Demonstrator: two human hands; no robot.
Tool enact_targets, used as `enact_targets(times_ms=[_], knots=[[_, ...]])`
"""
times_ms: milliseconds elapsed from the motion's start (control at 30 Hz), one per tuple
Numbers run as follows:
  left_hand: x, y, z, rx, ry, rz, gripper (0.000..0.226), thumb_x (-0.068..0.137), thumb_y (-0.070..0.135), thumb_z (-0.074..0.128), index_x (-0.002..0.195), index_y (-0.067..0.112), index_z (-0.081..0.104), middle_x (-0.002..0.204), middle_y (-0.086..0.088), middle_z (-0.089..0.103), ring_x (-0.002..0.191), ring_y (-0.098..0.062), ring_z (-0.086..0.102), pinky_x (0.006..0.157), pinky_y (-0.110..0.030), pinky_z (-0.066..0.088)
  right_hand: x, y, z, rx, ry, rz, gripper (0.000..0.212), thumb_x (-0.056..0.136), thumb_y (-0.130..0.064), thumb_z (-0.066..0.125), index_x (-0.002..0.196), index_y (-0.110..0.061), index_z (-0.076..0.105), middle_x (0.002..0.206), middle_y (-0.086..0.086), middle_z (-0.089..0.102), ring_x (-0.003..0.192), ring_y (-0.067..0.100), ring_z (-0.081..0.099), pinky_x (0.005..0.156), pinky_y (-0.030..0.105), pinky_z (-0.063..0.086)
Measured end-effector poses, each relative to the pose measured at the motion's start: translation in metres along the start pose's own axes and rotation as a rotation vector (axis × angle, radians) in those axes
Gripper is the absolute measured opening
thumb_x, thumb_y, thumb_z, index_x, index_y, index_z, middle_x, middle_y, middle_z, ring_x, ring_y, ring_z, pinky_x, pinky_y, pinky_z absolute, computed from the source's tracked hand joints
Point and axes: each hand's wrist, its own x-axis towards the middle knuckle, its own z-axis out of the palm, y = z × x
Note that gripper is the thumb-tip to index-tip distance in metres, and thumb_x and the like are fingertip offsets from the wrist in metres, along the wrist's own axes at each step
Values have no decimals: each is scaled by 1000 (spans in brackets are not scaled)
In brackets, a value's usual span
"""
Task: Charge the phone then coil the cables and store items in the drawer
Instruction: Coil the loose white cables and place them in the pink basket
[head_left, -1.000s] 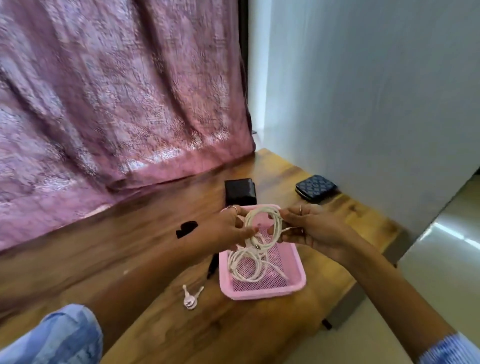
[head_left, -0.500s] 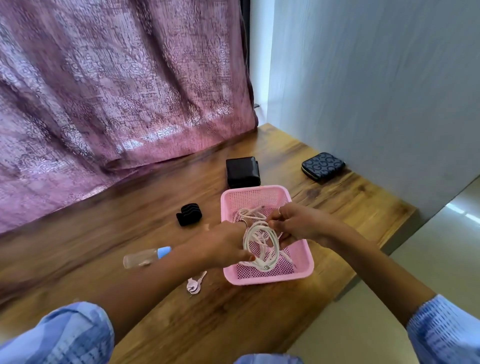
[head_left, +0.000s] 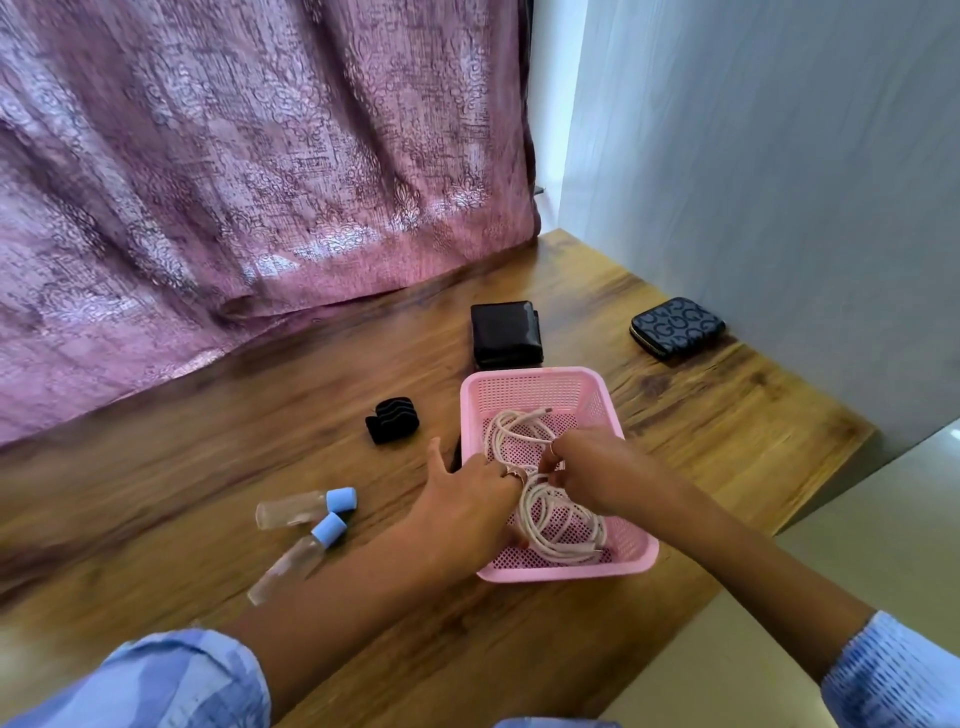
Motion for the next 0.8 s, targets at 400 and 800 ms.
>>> enact_targets(times_ms=[400, 800], knots=[[-12, -11, -7, 78, 168, 13, 48, 92, 49, 47, 132, 22, 49, 132, 3, 48, 127, -17, 37, 112, -55, 15, -20, -1, 7, -121, 222, -64, 27, 90, -19, 59, 116, -22, 58, 113, -1, 61, 99, 19, 56, 77, 29, 45], [-64, 15, -12, 35, 393, -225, 65, 91, 52, 44, 146, 24, 24, 148, 0, 29, 135, -25, 27, 111, -48, 25, -95, -20, 14, -145, 410, -182, 29, 93, -23, 54, 121, -25, 60, 127, -2, 53, 105, 20, 56, 79, 29, 41]])
